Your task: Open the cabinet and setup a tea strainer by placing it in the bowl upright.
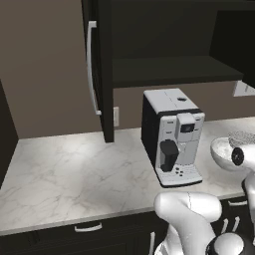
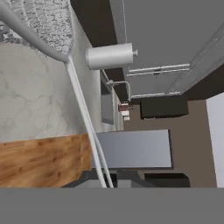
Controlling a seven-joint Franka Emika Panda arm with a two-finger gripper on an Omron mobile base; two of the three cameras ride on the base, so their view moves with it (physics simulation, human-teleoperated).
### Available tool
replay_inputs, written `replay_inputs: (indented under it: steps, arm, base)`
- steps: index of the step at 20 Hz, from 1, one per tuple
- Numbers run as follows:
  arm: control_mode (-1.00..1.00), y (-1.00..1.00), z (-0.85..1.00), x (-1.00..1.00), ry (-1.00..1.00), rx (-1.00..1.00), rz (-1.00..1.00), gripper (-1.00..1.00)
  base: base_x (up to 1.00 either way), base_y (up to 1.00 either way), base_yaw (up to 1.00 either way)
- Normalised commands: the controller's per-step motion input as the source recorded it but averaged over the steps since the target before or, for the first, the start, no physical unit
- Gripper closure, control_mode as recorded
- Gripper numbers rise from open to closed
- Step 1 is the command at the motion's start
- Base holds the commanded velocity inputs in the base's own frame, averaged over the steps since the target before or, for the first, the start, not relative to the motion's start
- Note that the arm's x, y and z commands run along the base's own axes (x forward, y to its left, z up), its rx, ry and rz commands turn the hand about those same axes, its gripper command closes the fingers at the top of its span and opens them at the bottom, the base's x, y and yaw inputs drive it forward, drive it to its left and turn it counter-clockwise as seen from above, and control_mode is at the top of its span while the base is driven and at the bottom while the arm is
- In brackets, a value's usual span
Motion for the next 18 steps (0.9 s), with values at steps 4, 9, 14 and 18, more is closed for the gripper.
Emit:
replay_inputs:
  steps: [4, 9, 14, 18]
  arm:
    - [-1.00, -0.31, -0.11, 0.36, -0.12, 0.00, 0.25, 1.00]
    - [-1.00, -0.18, -0.02, 0.13, -0.19, 0.00, 0.28, 1.00]
    - [-1.00, -0.37, -0.06, 0.03, -0.10, 0.00, 0.22, 1.00]
    - [-1.00, -0.53, -0.11, 0.00, -0.09, -0.01, 0.15, 1.00]
  base:
    - [0.00, 0.00, 0.00]
    - [0.00, 0.00, 0.00]
    - [0.00, 0.00, 0.00]
    - [0.00, 0.00, 0.00]
